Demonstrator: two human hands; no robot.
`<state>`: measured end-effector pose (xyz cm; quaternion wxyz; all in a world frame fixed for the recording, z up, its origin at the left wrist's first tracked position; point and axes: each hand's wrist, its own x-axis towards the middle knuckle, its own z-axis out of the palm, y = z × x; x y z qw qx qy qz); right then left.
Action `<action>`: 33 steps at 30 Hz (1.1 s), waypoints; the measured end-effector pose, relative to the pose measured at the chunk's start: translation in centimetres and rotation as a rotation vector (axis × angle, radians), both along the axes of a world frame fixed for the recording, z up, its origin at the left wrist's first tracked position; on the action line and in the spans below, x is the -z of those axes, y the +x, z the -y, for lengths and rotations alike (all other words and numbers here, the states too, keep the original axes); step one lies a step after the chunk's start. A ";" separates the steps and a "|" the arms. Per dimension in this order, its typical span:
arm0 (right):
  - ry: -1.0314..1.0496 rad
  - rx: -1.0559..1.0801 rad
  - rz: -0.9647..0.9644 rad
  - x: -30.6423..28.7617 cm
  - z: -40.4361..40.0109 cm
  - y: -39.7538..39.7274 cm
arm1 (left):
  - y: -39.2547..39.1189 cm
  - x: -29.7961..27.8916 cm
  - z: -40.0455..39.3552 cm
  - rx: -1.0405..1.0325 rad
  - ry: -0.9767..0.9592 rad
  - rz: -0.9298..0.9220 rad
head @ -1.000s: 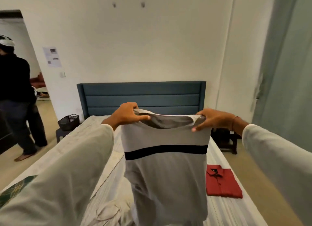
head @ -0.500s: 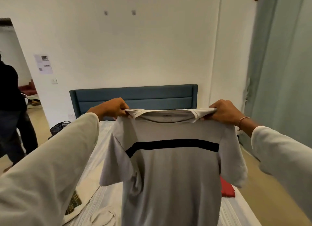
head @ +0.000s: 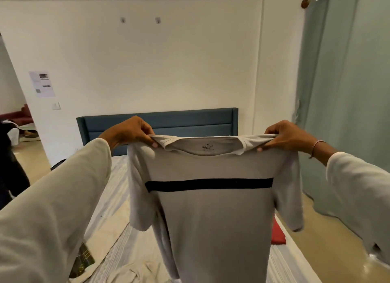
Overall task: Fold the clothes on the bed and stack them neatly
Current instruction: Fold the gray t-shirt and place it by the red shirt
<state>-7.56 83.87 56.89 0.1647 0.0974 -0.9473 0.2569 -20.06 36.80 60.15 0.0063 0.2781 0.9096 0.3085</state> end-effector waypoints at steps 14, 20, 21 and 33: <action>-0.273 -0.102 0.173 -0.8 -1.5 2.9 | 0.8 -0.2 1.2 0.072 0.110 0.176; -0.207 -0.008 -0.017 -0.5 -0.4 3.3 | 1.1 0.3 -0.3 0.006 0.364 0.085; -0.172 -0.004 -0.026 -0.6 -0.3 3.3 | 1.1 0.3 -0.5 -0.003 0.358 0.077; -0.667 -0.160 0.319 -0.4 8.0 3.5 | 3.2 1.2 -9.8 -0.306 0.330 -0.108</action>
